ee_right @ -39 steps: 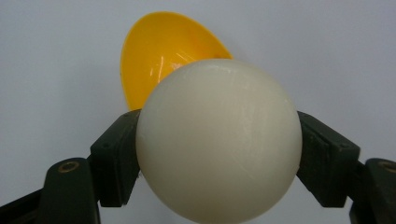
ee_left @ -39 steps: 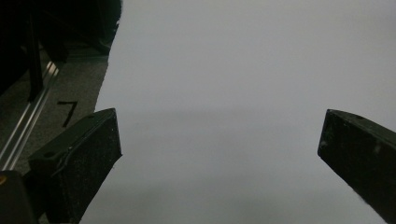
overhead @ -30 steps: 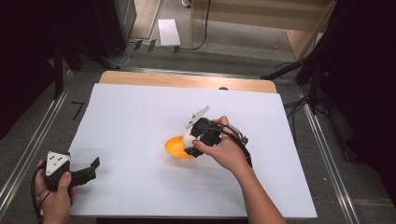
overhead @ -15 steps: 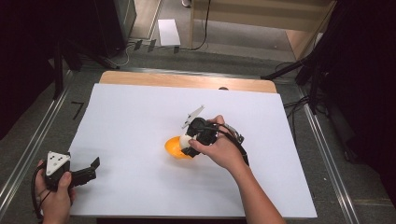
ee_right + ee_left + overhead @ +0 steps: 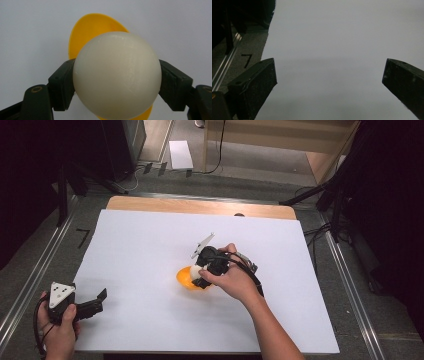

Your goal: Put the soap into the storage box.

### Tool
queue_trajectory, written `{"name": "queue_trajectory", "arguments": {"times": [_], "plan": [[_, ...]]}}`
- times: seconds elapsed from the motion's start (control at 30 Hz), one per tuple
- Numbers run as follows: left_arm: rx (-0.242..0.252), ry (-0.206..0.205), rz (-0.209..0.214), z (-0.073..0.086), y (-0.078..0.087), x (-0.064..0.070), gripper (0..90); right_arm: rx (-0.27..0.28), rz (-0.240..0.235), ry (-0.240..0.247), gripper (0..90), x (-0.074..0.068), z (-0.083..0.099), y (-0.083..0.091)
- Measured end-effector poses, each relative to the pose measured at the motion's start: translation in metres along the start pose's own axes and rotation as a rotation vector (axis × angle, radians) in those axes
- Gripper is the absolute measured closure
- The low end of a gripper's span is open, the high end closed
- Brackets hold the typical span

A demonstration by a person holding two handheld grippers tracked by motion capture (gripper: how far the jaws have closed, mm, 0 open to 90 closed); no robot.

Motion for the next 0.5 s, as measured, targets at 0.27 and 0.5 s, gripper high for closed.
{"name": "queue_trajectory", "arguments": {"times": [0.27, 0.5], "plan": [[0.000, 0.002, 0.001, 0.0000, 0.0001, -0.0002, 0.0, -0.014, -0.007, -0.010, 25.0, -0.0004, 0.0000, -0.0042], [-0.001, 0.002, 0.000, 0.0001, 0.0001, -0.0003, 0.0, -0.020, -0.019, -0.018, 25.0, -0.0008, -0.0006, -0.0068]]}}
Point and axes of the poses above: each handheld gripper's, and its own axes: y roughly backward along the jaws, z roughly out of its underside, x roughly to its right, the point moved 7 cm from there along -y, roughly forward along the jaws, and after that the axes turned 13 degrees about x, right-handed, at the moved point
